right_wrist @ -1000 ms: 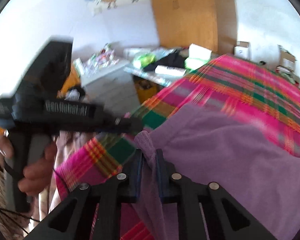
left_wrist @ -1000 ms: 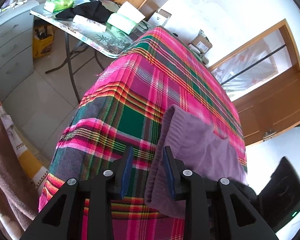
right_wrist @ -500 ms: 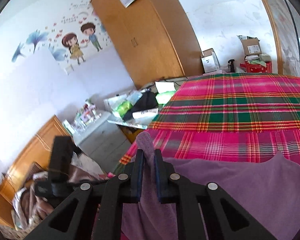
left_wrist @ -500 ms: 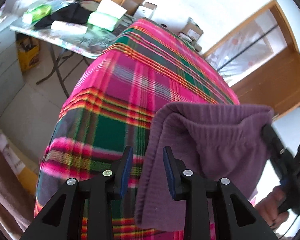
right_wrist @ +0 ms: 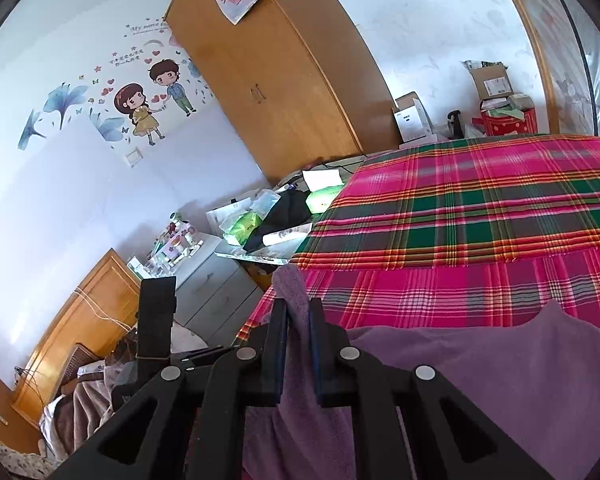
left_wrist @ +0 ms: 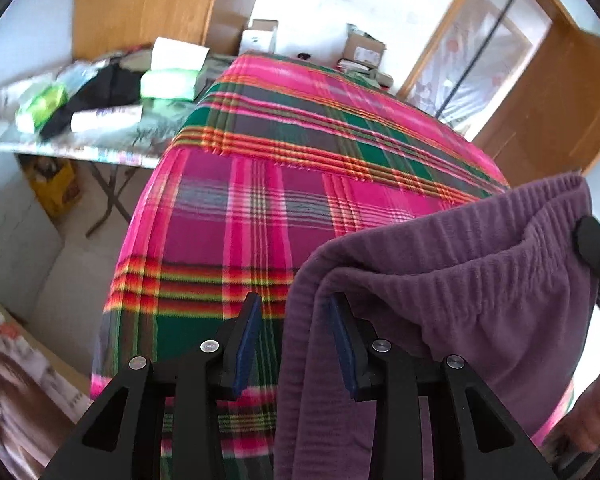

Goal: Fold clothes

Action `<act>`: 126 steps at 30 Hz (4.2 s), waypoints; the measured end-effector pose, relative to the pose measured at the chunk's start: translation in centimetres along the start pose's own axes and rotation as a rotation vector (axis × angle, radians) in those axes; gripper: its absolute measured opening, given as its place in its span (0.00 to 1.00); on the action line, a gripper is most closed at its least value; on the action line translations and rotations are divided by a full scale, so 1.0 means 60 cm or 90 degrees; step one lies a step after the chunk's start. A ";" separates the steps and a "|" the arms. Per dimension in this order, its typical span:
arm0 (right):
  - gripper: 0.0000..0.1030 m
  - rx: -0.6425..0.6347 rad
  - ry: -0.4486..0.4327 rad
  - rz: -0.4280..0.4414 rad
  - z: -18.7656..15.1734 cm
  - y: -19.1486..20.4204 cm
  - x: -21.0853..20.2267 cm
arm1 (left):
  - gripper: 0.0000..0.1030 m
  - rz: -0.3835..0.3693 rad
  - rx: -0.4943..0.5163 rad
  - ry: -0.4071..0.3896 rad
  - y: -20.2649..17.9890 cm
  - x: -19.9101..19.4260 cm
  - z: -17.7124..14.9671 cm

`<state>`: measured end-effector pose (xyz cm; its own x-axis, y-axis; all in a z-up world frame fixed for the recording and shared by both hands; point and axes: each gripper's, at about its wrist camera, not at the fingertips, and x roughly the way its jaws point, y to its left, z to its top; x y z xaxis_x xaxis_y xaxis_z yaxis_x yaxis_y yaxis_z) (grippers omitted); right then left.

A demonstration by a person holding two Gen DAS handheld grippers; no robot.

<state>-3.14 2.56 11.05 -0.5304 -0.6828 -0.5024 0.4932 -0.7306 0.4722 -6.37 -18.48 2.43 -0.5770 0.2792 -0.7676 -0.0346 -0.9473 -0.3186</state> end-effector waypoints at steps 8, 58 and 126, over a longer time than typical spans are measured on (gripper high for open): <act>0.11 0.013 0.002 0.008 -0.001 -0.007 0.001 | 0.46 -0.055 -0.001 0.013 0.006 0.011 0.013; 0.11 -0.146 0.249 0.063 -0.172 0.120 0.136 | 0.13 -0.175 -0.110 0.030 0.081 0.020 0.016; 0.12 -0.341 0.066 -0.096 -0.238 0.191 0.026 | 0.20 -0.316 -0.333 0.189 0.086 0.034 -0.005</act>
<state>11.54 -6.93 5.34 -0.5653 -0.5478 -0.6167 0.7125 -0.7010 -0.0303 -7.46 -22.77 -0.93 -0.3496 0.7515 -0.5595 0.1996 -0.5237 -0.8282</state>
